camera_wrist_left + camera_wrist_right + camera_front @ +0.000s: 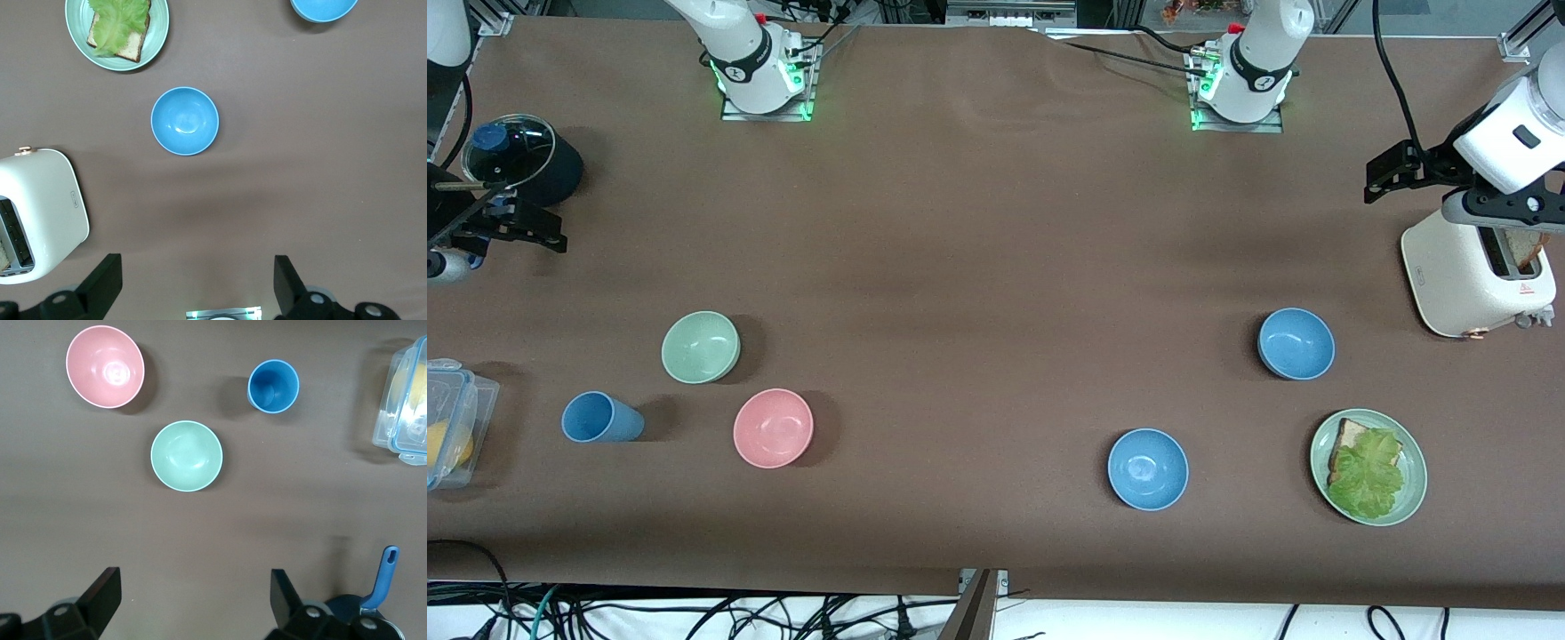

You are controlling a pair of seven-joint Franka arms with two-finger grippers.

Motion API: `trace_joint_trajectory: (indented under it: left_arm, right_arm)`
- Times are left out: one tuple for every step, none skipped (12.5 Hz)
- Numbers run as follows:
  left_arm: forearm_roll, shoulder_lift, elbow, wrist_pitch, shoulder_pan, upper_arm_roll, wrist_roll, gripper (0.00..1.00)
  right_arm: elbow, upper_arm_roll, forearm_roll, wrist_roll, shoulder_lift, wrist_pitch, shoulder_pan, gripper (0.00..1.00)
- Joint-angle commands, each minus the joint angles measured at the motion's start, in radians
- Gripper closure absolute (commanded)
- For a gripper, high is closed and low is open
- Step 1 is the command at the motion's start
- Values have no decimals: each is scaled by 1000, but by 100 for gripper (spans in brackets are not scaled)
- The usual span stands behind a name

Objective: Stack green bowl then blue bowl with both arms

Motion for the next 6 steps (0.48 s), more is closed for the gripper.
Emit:
trace_joint_trajectory:
  left_arm:
    - [29,-35,-35,12,4,-9,21,0]
    - [29,-35,-35,15,4,-9,21,0]
    - [29,-35,-35,15,4,-9,21,0]
    - [29,-35,-35,14,4,-9,21,0]
    - [29,-35,-35,14,4,-9,21,0]
    - [29,-35,-34,14,4,-9,21,0]
  right_arm:
    - [24,12,-7,6,10,-5,-8,1]
    - [24,12,-8,6,9,-5,-8,1]
    - [24,12,-8,4,9,-5,-10,1]
    - [26,10,-8,-5,10,-3,-12,1]
    - [26,10,-10,-37,10,0,-12,1]
    - [24,9,-7,-67,12,1,-13,1]
